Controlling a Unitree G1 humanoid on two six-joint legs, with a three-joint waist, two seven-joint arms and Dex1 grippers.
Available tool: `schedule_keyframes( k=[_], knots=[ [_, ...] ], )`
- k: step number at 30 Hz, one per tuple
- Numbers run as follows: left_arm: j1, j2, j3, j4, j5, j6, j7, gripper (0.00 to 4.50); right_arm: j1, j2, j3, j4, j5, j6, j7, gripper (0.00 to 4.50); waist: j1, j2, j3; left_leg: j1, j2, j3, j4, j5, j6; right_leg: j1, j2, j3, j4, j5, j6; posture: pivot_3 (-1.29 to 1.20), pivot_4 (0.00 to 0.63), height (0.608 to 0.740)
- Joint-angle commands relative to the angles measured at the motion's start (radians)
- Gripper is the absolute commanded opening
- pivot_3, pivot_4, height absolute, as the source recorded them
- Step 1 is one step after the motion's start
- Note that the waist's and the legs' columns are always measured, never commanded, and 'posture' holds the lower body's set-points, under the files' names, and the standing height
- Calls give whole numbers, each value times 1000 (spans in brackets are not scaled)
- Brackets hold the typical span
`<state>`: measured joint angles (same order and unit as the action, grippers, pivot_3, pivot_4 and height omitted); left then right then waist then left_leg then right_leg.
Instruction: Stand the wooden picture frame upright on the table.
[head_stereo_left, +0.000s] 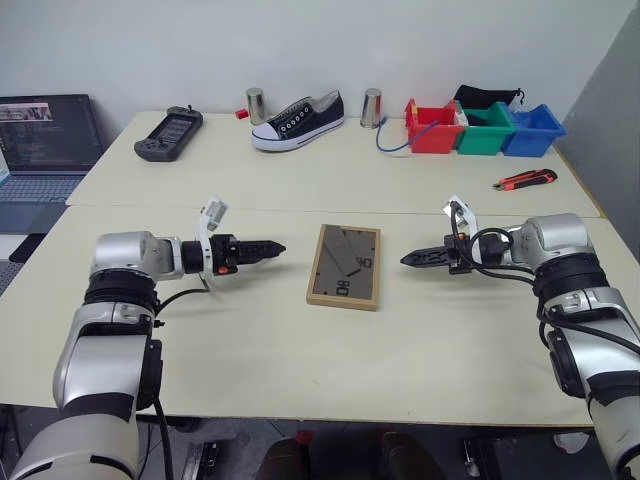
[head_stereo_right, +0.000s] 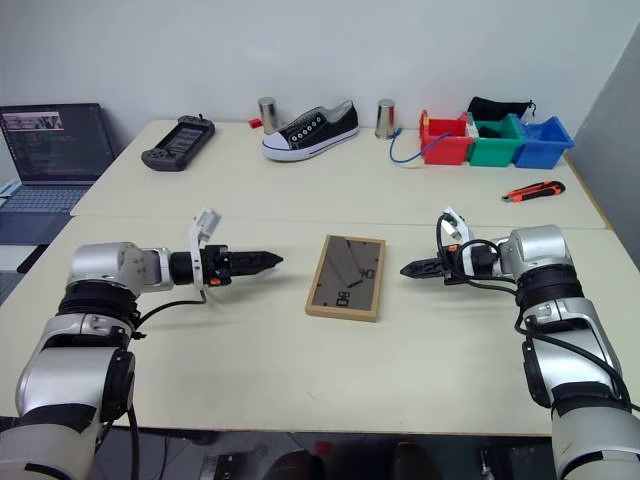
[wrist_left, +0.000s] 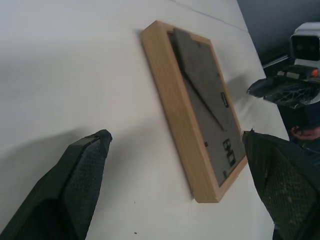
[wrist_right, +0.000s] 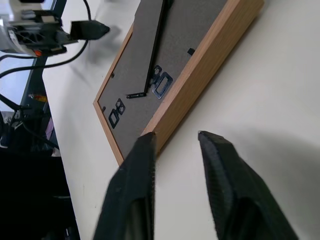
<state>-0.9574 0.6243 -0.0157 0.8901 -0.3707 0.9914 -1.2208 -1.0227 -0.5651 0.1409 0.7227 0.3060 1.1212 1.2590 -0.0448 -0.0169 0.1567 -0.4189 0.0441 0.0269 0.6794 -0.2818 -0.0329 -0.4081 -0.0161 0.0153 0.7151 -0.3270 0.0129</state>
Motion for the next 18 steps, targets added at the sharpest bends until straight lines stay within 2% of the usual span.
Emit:
schedule_keyframes(
  k=[1,2,9,18],
  knots=[
    [-42,-19,-12,61,30,-41,-33,4500,13,-4,7,7,-7,-27,-2,172,-2,0,0,0,0,0,0,0,0,0,0,0,0,0,0,0,150,740],
    [-48,-25,-14,76,36,-48,-37,4500,16,-3,9,11,-12,-33,-6,46,-2,0,0,0,0,0,0,0,0,0,0,0,0,0,0,0,150,740],
    [-114,-94,-6,230,83,-101,-26,4500,19,70,24,94,-65,-81,-116,46,-3,0,0,0,0,0,0,0,0,0,0,0,0,0,0,0,150,740],
    [-199,-143,-17,319,127,-20,-117,4500,-1,165,31,133,-81,-109,-174,46,-14,-2,-2,2,0,0,1,0,0,1,0,0,1,0,0,0,150,740]
  ],
)
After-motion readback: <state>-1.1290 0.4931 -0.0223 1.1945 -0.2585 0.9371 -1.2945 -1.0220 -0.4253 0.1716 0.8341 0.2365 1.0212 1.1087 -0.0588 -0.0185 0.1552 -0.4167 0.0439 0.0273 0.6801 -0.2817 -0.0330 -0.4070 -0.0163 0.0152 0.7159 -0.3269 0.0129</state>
